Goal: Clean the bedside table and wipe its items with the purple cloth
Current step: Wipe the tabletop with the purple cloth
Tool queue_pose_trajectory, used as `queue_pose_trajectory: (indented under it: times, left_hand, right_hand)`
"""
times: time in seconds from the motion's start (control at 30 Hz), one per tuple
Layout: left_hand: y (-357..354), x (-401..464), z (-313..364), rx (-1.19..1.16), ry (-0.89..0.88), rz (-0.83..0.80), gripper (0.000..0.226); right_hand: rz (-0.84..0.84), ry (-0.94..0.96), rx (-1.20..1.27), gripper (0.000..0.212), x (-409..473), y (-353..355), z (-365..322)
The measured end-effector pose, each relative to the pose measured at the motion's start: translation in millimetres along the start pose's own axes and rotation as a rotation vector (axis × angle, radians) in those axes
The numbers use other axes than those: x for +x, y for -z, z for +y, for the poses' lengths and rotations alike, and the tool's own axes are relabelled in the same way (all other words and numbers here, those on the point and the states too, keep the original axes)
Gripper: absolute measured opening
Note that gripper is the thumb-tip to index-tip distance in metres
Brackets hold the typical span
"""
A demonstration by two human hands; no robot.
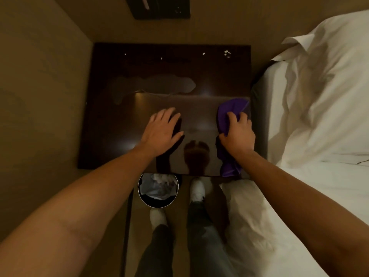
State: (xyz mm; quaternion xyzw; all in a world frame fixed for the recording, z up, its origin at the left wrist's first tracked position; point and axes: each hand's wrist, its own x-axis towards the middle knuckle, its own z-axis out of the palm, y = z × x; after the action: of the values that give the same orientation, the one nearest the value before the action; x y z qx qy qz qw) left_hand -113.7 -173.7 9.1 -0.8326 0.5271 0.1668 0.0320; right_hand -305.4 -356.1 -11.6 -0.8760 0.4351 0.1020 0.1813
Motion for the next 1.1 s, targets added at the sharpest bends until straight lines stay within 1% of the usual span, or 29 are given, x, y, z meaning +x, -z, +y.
queue_pose_trajectory:
  times: [0.07, 0.17, 0.27, 0.4, 0.53, 0.67, 0.77, 0.9, 1.0, 1.1]
  left_hand:
    - [-3, 4, -2, -0.017, 0.002, 0.013, 0.067]
    - [-8, 1, -4, -0.066, 0.066, 0.057, 0.068]
    - [-16, -6, -5, -0.120, 0.131, 0.081, 0.071]
    - [-22, -2, -10, -0.126, 0.168, 0.087, 0.076]
    - [-28, 3, -15, -0.108, 0.148, 0.068, 0.081]
    - [-38, 3, -16, -0.045, 0.137, -0.038, 0.090]
    - [-41, 2, -15, -0.020, 0.133, -0.087, 0.096]
    - [-42, 2, -9, -0.016, 0.131, -0.095, 0.096]
    - [-43, 5, -7, -0.004, 0.130, -0.091, 0.096]
    - [-44, 5, -7, -0.011, 0.123, -0.085, 0.095]
  right_hand:
    - [0.025, 0.000, 0.098, 0.070, 13, 11, 1]
    - [0.159, -0.008, 0.219, 0.064, 36, 37, 0]
    - [0.264, -0.017, 0.309, 0.062, 63, 63, -4]
    - [0.319, -0.032, 0.339, 0.062, 105, 87, -9]
    - [0.297, 0.000, 0.325, 0.063, 143, 92, -15]
    - [0.298, 0.028, 0.311, 0.065, 174, 81, -24]
    - [0.291, 0.031, 0.293, 0.068, 188, 67, -27]
    - [0.319, 0.007, 0.134, 0.071, 193, 54, -21]
    - [0.333, 0.032, 0.120, 0.071, 196, 45, -22]
    - [0.290, 0.041, 0.140, 0.070, 201, 38, -32]
